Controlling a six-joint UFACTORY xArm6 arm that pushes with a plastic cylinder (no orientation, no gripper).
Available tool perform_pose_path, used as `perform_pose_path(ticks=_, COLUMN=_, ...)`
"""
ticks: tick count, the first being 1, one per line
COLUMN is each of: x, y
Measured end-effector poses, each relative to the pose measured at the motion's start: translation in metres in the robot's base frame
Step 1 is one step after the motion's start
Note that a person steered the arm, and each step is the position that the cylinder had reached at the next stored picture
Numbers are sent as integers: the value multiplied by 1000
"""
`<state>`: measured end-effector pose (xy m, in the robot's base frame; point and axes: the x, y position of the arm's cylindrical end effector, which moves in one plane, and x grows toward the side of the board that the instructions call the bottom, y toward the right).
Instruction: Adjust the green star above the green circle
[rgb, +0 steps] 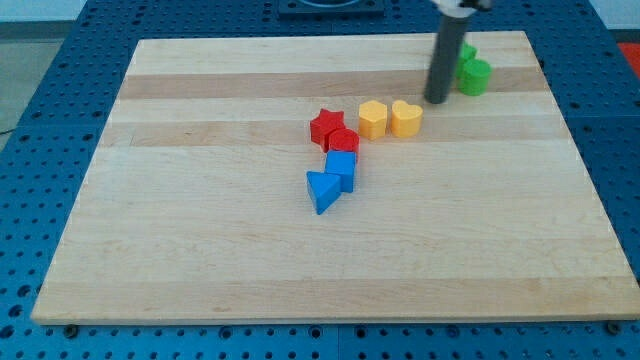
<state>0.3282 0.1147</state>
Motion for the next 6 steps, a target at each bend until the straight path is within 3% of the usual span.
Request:
perform_pose_path(ticks=1, x=-32, y=-46)
perform_pose_path(ticks=3, x=-102, y=-22)
perform_pose_path(ticks=6, x=-105, y=37)
